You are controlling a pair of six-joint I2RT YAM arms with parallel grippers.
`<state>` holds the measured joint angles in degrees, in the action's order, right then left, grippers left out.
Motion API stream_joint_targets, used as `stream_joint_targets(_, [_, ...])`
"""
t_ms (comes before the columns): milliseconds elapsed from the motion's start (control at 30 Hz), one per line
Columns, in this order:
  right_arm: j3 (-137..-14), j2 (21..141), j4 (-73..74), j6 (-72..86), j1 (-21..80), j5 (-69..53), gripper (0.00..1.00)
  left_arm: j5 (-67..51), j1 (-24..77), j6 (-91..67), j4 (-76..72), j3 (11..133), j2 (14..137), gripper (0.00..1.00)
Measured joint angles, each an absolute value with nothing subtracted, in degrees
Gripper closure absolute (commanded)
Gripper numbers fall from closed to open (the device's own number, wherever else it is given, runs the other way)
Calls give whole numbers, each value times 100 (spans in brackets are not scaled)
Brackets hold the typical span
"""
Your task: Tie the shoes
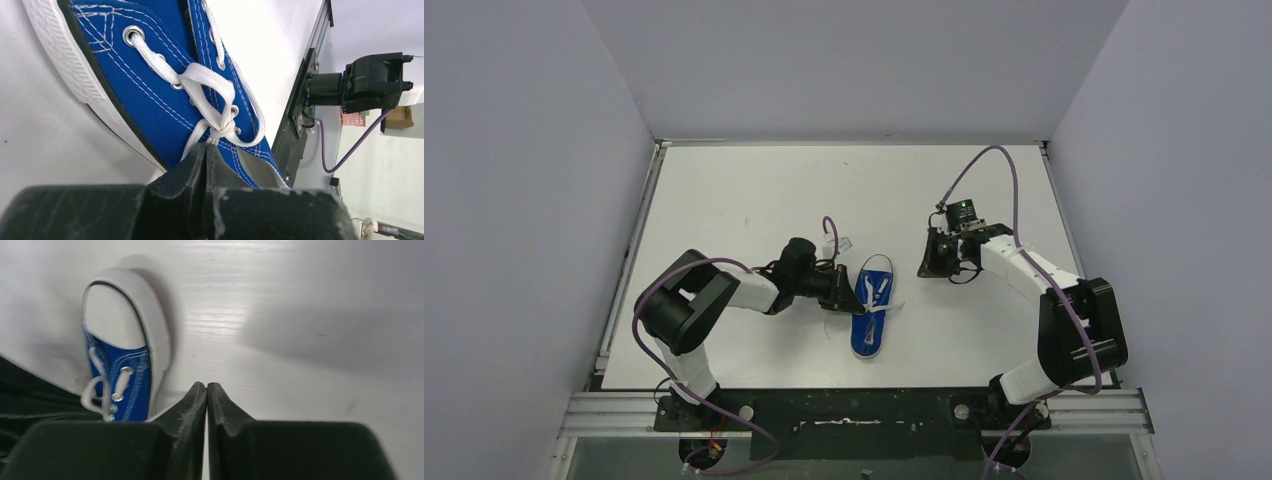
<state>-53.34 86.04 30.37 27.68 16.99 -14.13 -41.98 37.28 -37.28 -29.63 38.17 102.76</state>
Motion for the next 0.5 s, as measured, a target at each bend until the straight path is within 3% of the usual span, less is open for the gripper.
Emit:
stream_joint_targets(67, [-5334,8643,2917,2716,1702,-1968,59,-4230,3728,-3726,-2967,3820,10276,100])
stream_joint_targets(133, [-5334,8635,2794,2591,1776,-2528,44,-4233,3728,-3728,-2971,3820,10276,100])
stream_joint_targets(500, [-5920,9343,2423,1201,2241,-4982,44,-4401,3701,-3924,-3262,3769,10276,100])
